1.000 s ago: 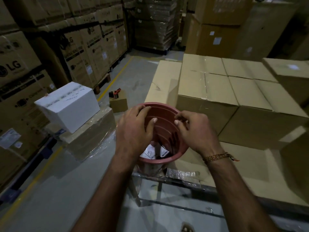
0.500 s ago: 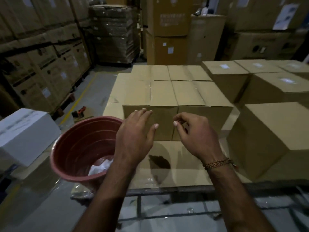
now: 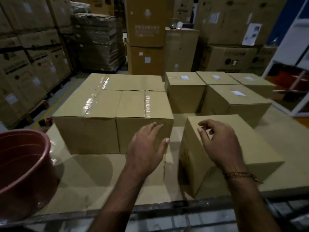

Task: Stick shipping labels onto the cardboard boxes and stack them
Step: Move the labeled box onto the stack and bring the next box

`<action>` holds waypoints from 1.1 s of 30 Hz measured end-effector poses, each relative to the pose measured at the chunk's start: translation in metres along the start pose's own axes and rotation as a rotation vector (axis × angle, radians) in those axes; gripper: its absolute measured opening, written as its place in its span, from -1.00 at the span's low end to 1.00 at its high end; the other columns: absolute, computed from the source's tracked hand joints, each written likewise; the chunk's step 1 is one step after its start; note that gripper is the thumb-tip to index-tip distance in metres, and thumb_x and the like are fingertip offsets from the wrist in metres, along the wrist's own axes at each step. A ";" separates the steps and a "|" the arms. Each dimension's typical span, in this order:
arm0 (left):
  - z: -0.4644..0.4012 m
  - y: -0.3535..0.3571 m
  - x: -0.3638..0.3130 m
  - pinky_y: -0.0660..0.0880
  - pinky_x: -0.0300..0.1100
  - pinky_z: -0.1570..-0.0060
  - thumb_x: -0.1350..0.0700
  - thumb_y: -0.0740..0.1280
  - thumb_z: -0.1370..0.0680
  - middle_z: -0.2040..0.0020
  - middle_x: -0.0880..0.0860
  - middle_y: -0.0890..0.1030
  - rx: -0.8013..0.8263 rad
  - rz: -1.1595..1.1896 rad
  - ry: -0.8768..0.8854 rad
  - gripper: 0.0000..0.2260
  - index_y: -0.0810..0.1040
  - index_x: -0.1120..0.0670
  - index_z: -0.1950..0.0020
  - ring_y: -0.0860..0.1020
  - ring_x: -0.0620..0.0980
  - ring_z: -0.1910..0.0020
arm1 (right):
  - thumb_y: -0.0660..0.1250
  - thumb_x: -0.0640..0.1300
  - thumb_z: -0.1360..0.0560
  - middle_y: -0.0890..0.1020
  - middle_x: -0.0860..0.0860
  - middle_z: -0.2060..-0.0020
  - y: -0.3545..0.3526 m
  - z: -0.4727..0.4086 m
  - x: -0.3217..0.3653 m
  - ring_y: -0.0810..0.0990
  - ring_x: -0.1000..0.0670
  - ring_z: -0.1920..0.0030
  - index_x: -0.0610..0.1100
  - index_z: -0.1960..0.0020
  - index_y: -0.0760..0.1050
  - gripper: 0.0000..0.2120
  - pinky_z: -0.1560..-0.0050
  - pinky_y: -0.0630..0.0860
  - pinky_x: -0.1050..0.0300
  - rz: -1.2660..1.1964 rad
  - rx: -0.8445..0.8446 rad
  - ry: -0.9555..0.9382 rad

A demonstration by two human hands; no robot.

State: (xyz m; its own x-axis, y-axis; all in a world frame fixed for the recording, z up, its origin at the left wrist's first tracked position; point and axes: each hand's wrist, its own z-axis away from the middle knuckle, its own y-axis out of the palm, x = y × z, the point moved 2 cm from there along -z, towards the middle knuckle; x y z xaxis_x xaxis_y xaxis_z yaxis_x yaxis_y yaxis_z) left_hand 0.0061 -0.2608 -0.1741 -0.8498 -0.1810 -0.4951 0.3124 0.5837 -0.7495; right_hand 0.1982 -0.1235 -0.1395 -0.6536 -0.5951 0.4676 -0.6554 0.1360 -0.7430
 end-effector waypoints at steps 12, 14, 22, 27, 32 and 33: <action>0.001 0.122 -0.058 0.44 0.18 -0.44 -0.46 0.19 -0.57 -0.63 -0.07 0.35 0.439 0.321 -0.171 -0.26 0.16 -0.19 -0.67 0.36 -0.01 -0.57 | 0.08 0.58 -0.51 0.20 -0.21 -0.61 -0.021 0.008 -0.146 0.11 -0.39 -0.59 0.14 -0.56 0.32 -0.22 -0.57 0.12 -0.41 0.381 0.299 0.537; 0.005 0.130 -0.062 0.42 0.16 -0.46 -0.52 0.18 -0.53 -0.63 -0.06 0.34 0.493 0.418 -0.218 -0.20 0.10 -0.23 -0.68 0.36 0.01 -0.57 | -0.01 0.60 -0.50 0.22 -0.22 -0.59 -0.023 0.010 -0.150 0.19 -0.36 -0.55 0.16 -0.56 0.31 -0.20 -0.54 0.17 -0.35 0.407 0.291 0.495; 0.016 0.147 -0.061 0.29 0.14 -0.57 -0.68 0.17 -0.38 -0.65 -0.18 0.28 0.608 0.742 -0.426 -0.03 0.09 -0.27 -0.69 0.31 -0.06 -0.60 | -0.20 0.83 -0.21 -0.05 -0.24 -0.69 -0.022 0.020 -0.152 -0.03 -0.46 -0.62 0.29 -0.69 -0.04 0.16 -0.58 0.02 -0.45 0.427 0.432 0.402; 0.018 0.145 -0.071 0.23 0.11 -0.60 -0.67 0.15 -0.39 -0.62 -0.21 0.33 0.630 0.871 -0.450 -0.07 0.19 -0.26 -0.67 0.31 -0.12 -0.58 | 0.00 0.89 0.08 -0.22 -0.09 -0.71 -0.034 0.019 -0.146 -0.19 -0.49 -0.62 0.50 -0.62 -0.12 0.31 -0.57 -0.05 -0.52 0.324 0.574 0.378; 0.014 0.133 -0.095 0.17 0.11 -0.59 -0.51 -0.01 -0.54 -0.71 -0.14 0.05 0.593 0.818 -0.456 -0.24 -0.11 -0.30 -0.69 0.13 0.03 -0.67 | 0.04 0.88 0.16 -0.20 -0.03 -0.72 -0.049 0.023 -0.145 -0.20 -0.46 -0.64 0.52 -0.61 -0.10 0.36 -0.57 -0.05 -0.51 0.218 0.618 0.418; 0.013 0.129 -0.101 0.18 0.16 -0.60 -0.50 -0.03 -0.54 -0.72 -0.13 0.00 0.583 0.794 -0.440 -0.25 -0.14 -0.33 -0.68 0.10 0.05 -0.68 | 0.01 0.88 0.13 -0.18 -0.04 -0.72 -0.050 0.024 -0.142 -0.19 -0.44 -0.65 0.48 -0.63 -0.10 0.37 -0.57 -0.06 -0.51 0.196 0.613 0.430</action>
State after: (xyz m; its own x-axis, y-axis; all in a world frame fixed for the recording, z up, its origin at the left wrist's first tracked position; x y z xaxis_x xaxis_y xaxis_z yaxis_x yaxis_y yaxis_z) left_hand 0.1375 -0.1775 -0.2267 -0.1241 -0.2529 -0.9595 0.9602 0.2134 -0.1805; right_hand 0.3328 -0.0651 -0.1797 -0.9079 -0.2283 0.3516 -0.2676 -0.3301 -0.9052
